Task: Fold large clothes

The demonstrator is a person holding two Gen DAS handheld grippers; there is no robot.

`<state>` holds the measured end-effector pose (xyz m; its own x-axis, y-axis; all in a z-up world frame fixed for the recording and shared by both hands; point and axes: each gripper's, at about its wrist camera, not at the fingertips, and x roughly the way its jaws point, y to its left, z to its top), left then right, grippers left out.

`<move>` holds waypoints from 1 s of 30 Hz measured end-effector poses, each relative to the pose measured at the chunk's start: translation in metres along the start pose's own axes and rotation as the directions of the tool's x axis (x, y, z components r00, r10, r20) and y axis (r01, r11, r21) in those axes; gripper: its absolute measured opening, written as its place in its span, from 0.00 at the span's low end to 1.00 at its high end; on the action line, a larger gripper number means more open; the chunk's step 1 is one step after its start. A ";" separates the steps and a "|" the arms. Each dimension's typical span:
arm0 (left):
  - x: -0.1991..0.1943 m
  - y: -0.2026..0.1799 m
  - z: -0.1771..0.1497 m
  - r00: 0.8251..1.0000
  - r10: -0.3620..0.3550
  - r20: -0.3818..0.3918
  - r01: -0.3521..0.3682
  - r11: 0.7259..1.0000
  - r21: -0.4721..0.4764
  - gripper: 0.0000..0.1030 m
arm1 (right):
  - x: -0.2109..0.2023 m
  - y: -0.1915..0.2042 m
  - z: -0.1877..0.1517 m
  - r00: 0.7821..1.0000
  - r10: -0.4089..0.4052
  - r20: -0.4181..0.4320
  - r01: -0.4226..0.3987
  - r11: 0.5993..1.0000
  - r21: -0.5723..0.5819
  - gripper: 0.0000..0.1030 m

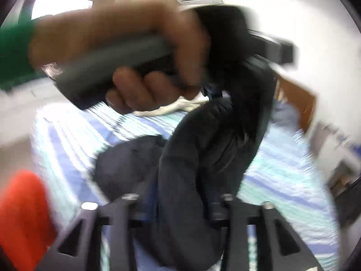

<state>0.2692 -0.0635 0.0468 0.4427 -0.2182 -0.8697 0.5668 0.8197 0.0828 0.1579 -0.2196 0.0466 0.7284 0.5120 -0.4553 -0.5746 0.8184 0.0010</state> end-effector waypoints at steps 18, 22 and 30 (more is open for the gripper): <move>0.060 0.160 -0.072 0.995 -0.102 -0.016 0.091 0.937 -0.337 0.42 | 0.185 -0.014 -0.010 0.918 0.341 -0.203 -0.250 0.894 0.371 0.32; 0.087 0.191 -0.106 0.994 -0.114 0.001 0.096 0.832 -0.546 0.55 | 0.223 0.016 -0.019 0.935 0.246 -0.256 -0.181 0.950 0.253 0.30; 0.152 0.215 -0.161 0.979 -0.168 0.117 0.197 0.619 -0.760 0.80 | 0.223 0.030 -0.017 0.939 0.187 -0.287 -0.138 0.974 0.181 0.31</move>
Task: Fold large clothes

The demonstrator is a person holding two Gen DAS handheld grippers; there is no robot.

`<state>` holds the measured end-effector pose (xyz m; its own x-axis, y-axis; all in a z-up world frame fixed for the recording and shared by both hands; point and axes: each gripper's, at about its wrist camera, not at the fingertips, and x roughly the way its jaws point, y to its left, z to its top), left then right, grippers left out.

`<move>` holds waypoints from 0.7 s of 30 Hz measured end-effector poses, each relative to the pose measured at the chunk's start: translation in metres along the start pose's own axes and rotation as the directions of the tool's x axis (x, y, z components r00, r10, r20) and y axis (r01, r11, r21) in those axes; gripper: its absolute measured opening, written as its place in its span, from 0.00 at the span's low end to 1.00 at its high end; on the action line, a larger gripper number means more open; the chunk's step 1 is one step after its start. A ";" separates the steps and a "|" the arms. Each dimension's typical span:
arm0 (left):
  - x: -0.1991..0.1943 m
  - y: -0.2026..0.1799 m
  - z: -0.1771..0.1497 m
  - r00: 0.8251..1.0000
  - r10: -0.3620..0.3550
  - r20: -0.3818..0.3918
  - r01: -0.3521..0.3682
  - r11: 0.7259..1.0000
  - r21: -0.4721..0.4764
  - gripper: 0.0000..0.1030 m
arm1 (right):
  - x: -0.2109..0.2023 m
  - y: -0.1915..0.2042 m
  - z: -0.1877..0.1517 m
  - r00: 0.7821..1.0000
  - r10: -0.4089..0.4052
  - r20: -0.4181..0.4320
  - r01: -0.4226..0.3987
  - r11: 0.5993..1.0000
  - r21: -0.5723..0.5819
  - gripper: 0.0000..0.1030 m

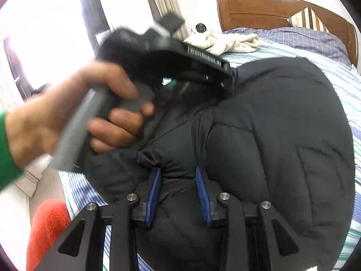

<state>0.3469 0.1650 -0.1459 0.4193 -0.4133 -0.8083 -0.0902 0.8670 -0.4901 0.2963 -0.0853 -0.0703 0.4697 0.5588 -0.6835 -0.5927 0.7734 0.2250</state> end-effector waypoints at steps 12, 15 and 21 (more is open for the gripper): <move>0.008 0.025 -0.002 0.997 -0.081 0.001 0.081 0.997 -0.021 0.79 | -0.043 -0.112 0.149 0.999 -0.033 -0.039 0.043 0.961 0.273 0.35; 0.007 0.029 -0.003 0.996 -0.086 0.002 0.086 0.996 -0.018 0.79 | 0.022 -0.121 0.171 0.978 -0.034 -0.204 0.082 0.968 0.236 0.35; 0.008 0.044 0.000 0.999 -0.031 -0.005 0.031 0.999 -0.009 0.77 | 0.130 -0.143 0.142 0.905 -0.063 -0.420 0.177 0.955 0.238 0.30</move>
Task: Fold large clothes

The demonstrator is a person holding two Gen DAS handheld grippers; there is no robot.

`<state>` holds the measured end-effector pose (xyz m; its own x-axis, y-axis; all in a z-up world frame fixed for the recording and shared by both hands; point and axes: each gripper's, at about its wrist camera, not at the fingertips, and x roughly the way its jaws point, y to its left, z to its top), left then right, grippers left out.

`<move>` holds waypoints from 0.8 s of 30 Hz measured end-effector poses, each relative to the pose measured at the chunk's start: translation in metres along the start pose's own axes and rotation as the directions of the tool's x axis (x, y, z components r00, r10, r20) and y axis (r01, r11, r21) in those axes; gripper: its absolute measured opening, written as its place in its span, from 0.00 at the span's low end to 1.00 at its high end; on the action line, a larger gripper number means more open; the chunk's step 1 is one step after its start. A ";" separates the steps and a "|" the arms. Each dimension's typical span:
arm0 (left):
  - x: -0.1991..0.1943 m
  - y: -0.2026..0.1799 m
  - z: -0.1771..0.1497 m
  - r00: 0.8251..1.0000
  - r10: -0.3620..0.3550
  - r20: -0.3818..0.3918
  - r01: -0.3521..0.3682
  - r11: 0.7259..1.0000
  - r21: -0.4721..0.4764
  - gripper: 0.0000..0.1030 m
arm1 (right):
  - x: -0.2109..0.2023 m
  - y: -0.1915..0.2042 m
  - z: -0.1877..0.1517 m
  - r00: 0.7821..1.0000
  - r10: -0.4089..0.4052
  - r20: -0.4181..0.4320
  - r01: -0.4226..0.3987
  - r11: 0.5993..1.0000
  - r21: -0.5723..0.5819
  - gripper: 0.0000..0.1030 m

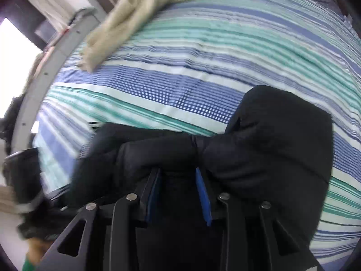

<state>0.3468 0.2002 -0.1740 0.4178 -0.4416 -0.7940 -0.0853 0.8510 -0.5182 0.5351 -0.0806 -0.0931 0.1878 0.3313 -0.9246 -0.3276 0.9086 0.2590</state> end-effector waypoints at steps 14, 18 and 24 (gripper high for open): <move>-0.006 0.005 -0.004 1.000 -0.016 0.004 0.016 1.000 0.016 0.78 | -0.124 0.059 -0.105 0.991 0.007 0.134 0.033 0.954 -0.298 0.35; -0.004 -0.002 -0.003 1.000 -0.017 0.005 0.017 1.000 0.019 0.79 | -0.118 0.062 -0.147 0.988 -0.012 0.155 0.066 0.935 -0.349 0.33; -0.002 -0.009 -0.003 1.000 0.015 0.008 -0.015 0.999 0.035 0.79 | -0.074 0.046 -0.146 0.986 0.003 0.167 0.034 0.974 -0.224 0.33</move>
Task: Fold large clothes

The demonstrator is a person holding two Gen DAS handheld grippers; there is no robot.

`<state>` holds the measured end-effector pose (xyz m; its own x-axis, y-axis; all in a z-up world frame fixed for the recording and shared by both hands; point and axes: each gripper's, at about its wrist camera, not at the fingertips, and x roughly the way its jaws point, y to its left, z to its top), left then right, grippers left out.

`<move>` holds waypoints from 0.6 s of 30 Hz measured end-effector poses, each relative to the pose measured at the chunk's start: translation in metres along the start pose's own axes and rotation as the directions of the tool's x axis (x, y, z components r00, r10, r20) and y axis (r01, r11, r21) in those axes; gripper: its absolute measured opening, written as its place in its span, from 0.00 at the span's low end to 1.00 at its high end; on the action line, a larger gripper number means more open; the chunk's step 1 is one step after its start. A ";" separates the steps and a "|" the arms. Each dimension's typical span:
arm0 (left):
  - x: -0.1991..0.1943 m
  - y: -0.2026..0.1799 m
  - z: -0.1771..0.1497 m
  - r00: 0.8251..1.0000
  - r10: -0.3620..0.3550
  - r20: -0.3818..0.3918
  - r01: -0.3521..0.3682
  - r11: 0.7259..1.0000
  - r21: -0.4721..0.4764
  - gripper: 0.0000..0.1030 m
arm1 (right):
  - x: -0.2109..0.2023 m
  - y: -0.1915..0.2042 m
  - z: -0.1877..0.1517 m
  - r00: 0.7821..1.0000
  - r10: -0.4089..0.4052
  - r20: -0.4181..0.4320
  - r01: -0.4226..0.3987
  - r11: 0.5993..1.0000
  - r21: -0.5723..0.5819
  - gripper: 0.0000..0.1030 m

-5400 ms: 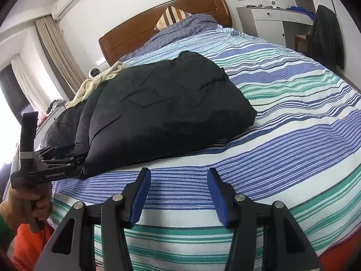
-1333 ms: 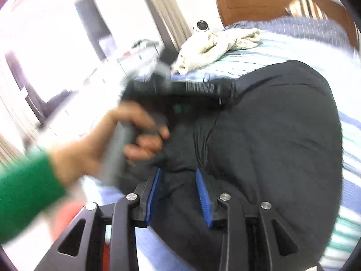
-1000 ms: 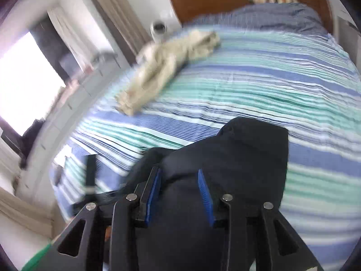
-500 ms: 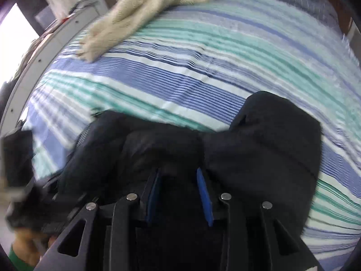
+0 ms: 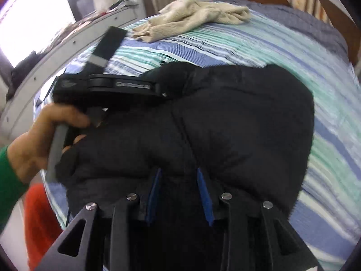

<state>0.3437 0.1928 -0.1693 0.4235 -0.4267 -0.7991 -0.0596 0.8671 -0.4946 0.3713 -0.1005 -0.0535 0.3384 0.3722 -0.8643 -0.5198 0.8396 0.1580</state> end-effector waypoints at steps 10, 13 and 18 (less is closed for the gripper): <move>-0.001 -0.001 -0.001 1.000 -0.008 0.009 0.008 1.000 -0.001 0.79 | -0.070 0.029 -0.038 0.995 -0.043 0.086 0.046 0.998 -0.037 0.33; 0.000 0.001 -0.001 1.000 -0.016 0.013 0.016 1.000 -0.002 0.79 | -0.097 0.032 -0.070 0.993 -0.014 0.121 0.013 1.000 0.009 0.33; -0.002 0.000 -0.004 1.000 -0.020 0.022 0.020 1.000 0.009 0.82 | -0.064 0.011 -0.109 0.998 -0.004 0.070 -0.003 0.994 0.107 0.31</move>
<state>0.3392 0.1926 -0.1688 0.4441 -0.4383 -0.7814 -0.0431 0.8607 -0.5072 0.2585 -0.1581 -0.0482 0.3942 0.3953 -0.8296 -0.4337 0.8759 0.2113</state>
